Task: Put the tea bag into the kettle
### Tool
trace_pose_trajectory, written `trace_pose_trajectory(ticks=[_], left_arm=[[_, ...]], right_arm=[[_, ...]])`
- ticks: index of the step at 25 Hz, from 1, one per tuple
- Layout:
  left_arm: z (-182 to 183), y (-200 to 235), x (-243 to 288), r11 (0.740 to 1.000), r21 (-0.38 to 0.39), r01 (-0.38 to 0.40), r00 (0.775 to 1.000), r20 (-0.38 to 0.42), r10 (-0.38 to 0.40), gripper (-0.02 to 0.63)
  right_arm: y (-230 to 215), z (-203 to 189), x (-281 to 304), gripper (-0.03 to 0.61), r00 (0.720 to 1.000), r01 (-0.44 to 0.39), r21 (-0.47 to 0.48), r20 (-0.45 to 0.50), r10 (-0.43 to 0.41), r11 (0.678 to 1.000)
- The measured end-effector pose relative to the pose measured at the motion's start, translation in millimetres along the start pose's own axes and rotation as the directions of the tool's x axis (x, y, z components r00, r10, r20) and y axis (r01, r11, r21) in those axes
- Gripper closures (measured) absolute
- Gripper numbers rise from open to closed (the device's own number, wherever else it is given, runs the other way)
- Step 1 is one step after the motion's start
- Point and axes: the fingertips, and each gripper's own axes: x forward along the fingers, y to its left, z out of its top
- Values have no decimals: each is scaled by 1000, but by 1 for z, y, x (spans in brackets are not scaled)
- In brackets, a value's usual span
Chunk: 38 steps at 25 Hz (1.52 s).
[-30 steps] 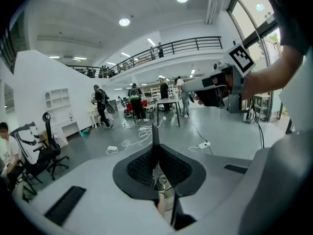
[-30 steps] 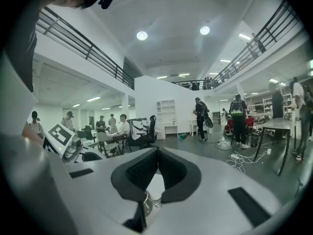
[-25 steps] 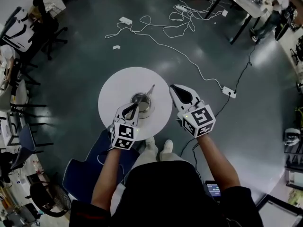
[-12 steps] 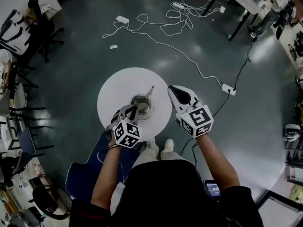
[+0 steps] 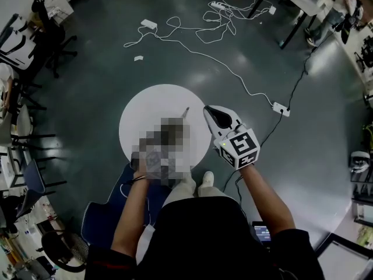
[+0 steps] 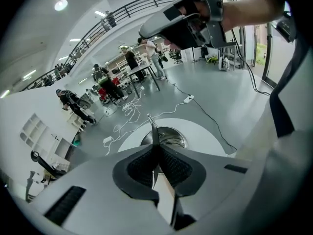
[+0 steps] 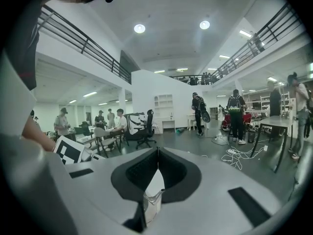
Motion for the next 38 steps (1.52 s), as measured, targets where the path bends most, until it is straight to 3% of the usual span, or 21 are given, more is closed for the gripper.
trace_pose_trajectory(ticks=[10,14,21,31,38], left_arm=[[-1,4,7,998,-52,21,1000,11,-21,577],[-2,4,7,996,-89,33,999,12,-32,514],[-3,11,4,994,-105,12,1000,24,-9,513],[18,16,-14,987,-160,-26,995,90,41,579],[45,21,-34,974,-217,-65,984,150,99,592]], right_arm=[[-1,-3,6,560,1000,-10,-14,-24,10,1000],[1,1,8,560,999,-19,-23,-26,19,1000],[3,-1,13,560,999,-24,-21,-33,24,999],[5,1,8,560,999,-41,-25,-24,41,999],[8,6,-2,560,997,-72,-45,-17,71,996]])
